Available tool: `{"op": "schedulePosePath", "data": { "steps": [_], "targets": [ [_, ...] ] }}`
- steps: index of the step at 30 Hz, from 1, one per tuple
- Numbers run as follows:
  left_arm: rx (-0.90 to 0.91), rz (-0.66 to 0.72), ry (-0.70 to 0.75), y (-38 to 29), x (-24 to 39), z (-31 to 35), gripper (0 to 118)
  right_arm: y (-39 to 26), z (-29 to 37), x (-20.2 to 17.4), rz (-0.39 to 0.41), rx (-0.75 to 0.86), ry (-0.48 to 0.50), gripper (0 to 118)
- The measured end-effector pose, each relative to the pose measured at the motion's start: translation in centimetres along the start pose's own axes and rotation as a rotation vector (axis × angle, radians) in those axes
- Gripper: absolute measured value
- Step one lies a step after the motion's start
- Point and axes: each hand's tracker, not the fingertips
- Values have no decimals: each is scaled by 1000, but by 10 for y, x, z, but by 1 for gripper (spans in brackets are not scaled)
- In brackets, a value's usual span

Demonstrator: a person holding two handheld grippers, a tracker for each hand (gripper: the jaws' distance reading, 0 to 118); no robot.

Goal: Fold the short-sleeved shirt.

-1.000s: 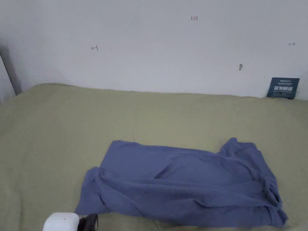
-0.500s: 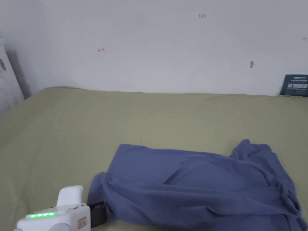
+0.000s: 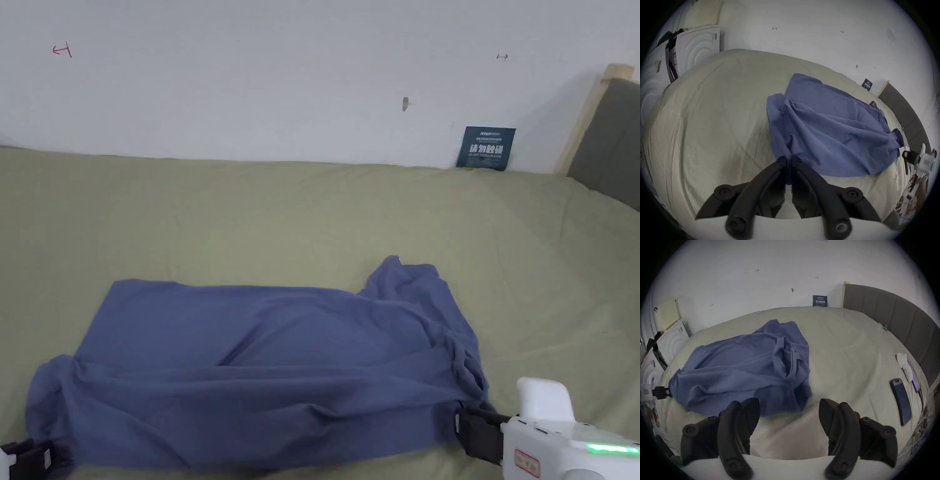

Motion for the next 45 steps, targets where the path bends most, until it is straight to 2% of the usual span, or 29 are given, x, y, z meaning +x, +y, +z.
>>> {"op": "schedulePosePath", "data": {
  "steps": [2, 3, 4, 5, 7, 9, 12, 20, 26, 35, 41, 45],
  "targets": [
    [-15, -10, -1, 3, 3, -1, 5, 3, -10, -4, 51, 9, -14, 81],
    [-11, -19, 1, 3, 3, 1, 5, 3, -12, -3, 57, 24, 4, 79],
    [-11, -29, -2, 3, 5, 2, 5, 0, -15, -4, 49, 28, 68, 79],
    [-12, -35, -2, 4, 6, 2, 5, 0, -18, -4, 51, -8, 65, 72],
    [-20, -39, -3, 4, 5, 2, 5, -1, -21, -7, 95, -51, -15, 11],
    [-24, -35, -10, 4, 5, 4, 5, -8, -6, -5, 26, 3, 39, 10],
    [-24, -29, -28, 6, -2, 6, 5, -11, 7, 0, -5, 11, 49, 10],
    [-22, -19, -84, 7, -6, 25, 5, -11, 48, 10, -47, 10, 104, 10],
    [-62, -73, -113, -7, -7, 51, 5, -19, 86, 19, -56, -31, 77, 10],
    [-130, -75, -147, -51, -9, 103, 5, -44, 138, 36, 7, -166, 11, 10],
    [-181, -83, -140, -83, -8, 126, 5, -67, 150, 38, 148, -263, -66, 10],
    [-193, -12, -140, -100, -15, 131, 5, -77, 149, 48, 99, -298, -73, 10]
  ]
}}
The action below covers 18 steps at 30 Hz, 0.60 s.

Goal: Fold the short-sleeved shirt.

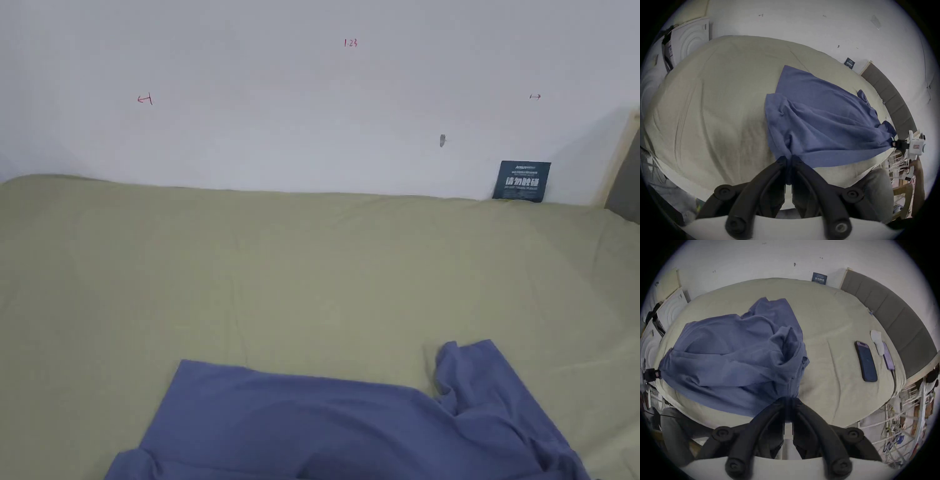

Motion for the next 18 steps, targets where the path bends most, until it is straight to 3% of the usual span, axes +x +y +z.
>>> {"op": "schedulePosePath", "data": {
  "steps": [3, 7, 9, 10, 13, 14, 16, 18],
  "targets": [
    [-21, 75, -23, -7, -8, -3, 5, -6, -7, 8, -38, -11, 12, 10],
    [-10, 105, -58, -8, -17, 0, 6, -12, -5, 29, -217, -10, 121, 11],
    [18, 119, -84, -7, -17, 16, 14, -13, 8, 41, -288, -13, 172, 13],
    [34, 116, -65, -8, -19, 24, 16, -11, 21, 42, -269, -9, 145, 13],
    [120, 38, 50, -2, -16, 61, 20, -4, 60, 39, -124, 68, -80, 13],
    [170, 14, 88, 1, -7, 78, 21, 1, 78, 37, -106, 111, -105, 13],
    [259, -14, 91, 11, 7, 102, 22, 9, 106, 29, -99, 204, -80, 13],
    [357, -65, 54, 23, 30, 121, 26, 18, 133, 13, -120, 312, 35, 14]
  ]
}}
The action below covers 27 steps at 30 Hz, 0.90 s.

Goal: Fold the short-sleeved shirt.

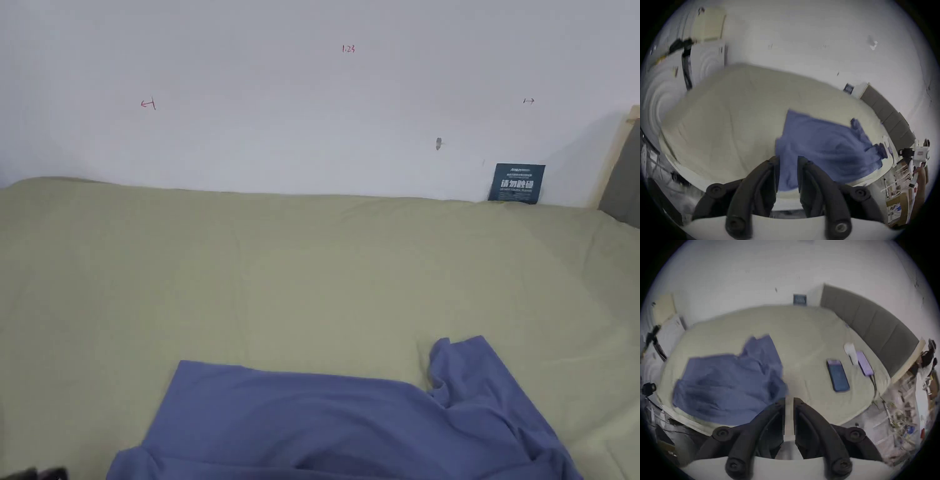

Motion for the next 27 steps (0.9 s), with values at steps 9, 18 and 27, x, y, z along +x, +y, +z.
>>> {"op": "schedulePosePath", "data": {
  "steps": [9, 18, 27],
  "targets": [
    [233, -216, -83, -13, 157, 14, 62, -15, 38, -119, 186, 271, 233, 75],
    [187, -191, -137, -76, 220, 8, 0, -90, 10, -181, 263, 212, 198, 1],
    [131, -171, -86, 30, 150, -54, 0, -46, -5, -156, 229, 255, 200, 1]
  ]
}}
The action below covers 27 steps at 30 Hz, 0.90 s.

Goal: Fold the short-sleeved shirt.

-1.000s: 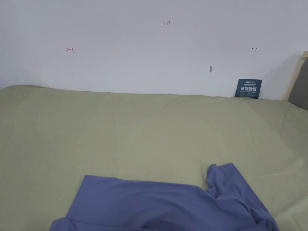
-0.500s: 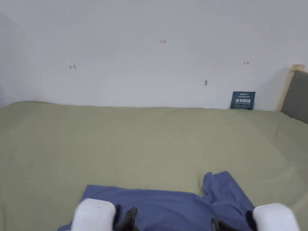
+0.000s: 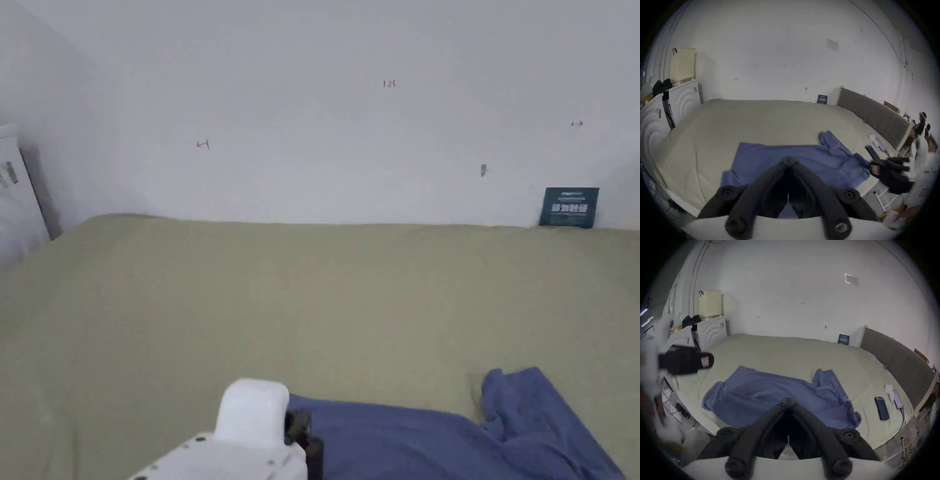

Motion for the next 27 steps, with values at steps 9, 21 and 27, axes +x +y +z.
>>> {"op": "schedulePosePath", "data": {
  "steps": [9, 21, 27],
  "targets": [
    [-487, 14, 55, 65, -139, -225, 115, 30, -54, 91, -178, -78, -34, 2],
    [-638, -39, 126, 1, -130, -286, 2, 77, -198, 232, -344, -279, 14, 92],
    [-537, 16, 81, 16, -129, -255, 1, 54, -304, 261, -207, -699, -15, 93]
  ]
}}
